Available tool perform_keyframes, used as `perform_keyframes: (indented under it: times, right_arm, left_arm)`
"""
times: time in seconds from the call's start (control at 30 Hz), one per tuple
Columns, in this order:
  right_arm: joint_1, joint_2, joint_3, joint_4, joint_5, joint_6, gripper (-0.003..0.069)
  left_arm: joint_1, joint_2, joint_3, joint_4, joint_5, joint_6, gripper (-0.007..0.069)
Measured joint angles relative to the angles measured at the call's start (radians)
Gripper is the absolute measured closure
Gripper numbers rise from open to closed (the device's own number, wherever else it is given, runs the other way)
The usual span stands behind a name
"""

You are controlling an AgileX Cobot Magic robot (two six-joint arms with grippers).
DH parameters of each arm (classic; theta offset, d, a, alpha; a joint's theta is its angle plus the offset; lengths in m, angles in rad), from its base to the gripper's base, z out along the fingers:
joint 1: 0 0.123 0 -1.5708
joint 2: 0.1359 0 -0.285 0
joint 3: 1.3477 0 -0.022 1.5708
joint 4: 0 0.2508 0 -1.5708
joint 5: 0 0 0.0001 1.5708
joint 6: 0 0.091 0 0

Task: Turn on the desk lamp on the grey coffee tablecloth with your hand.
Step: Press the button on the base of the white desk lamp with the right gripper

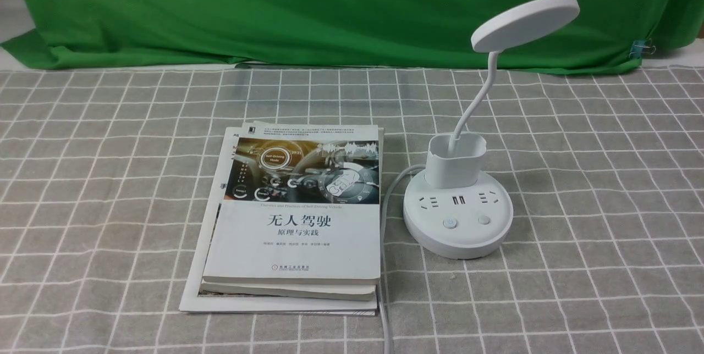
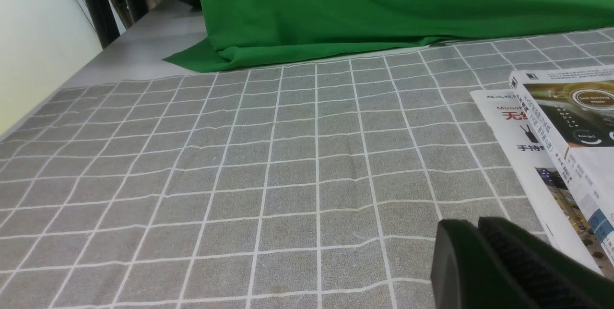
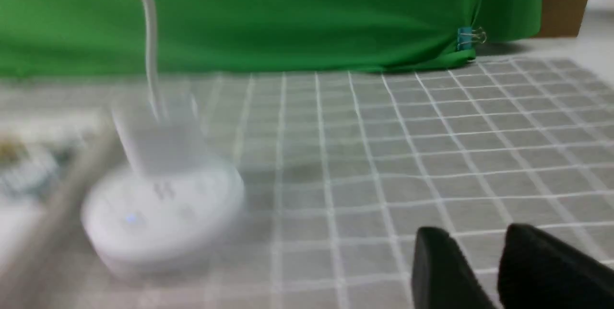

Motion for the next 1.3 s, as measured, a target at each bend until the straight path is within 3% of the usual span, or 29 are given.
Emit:
perform_keyframes:
  times: [0.17,0.33,0.47,0.53,0.6,0.87,1.13,1.3]
  right_arm:
    - [0.0,0.0,0.0,0.038,-0.117,0.241,0.0414]
    - [0.0,0.0,0.0,0.046,-0.219,0.3,0.0422]
    - [0.016,0.007,-0.012,0.047,-0.156,0.291,0.0498]
    - [0.05,0.079,-0.096,0.048,-0.037,0.205,0.059]
    - [0.081,0.176,-0.197,0.048,0.074,0.111,0.0624]
    - [0.13,0.711,-0.575,0.042,0.517,-0.139,0.0626]
    - [0.166,1.143,-0.775,0.037,0.575,-0.219,0.0628]
    - [0.305,1.409,-0.94,0.037,0.568,-0.259,0.0628]
  left_arm:
    - [0.0,0.0,0.0,0.0,0.0,0.0,0.0606]
    - [0.0,0.0,0.0,0.0,0.0,0.0,0.0606]
    - [0.0,0.0,0.0,0.0,0.0,0.0,0.0606]
    - [0.0,0.0,0.0,0.0,0.0,0.0,0.0606]
    - [0.0,0.0,0.0,0.0,0.0,0.0,0.0606]
    - [0.0,0.0,0.0,0.0,0.0,0.0,0.0606]
    - [0.0,0.0,0.0,0.0,0.0,0.0,0.0606]
    - [0.0,0.0,0.0,0.0,0.0,0.0,0.0606]
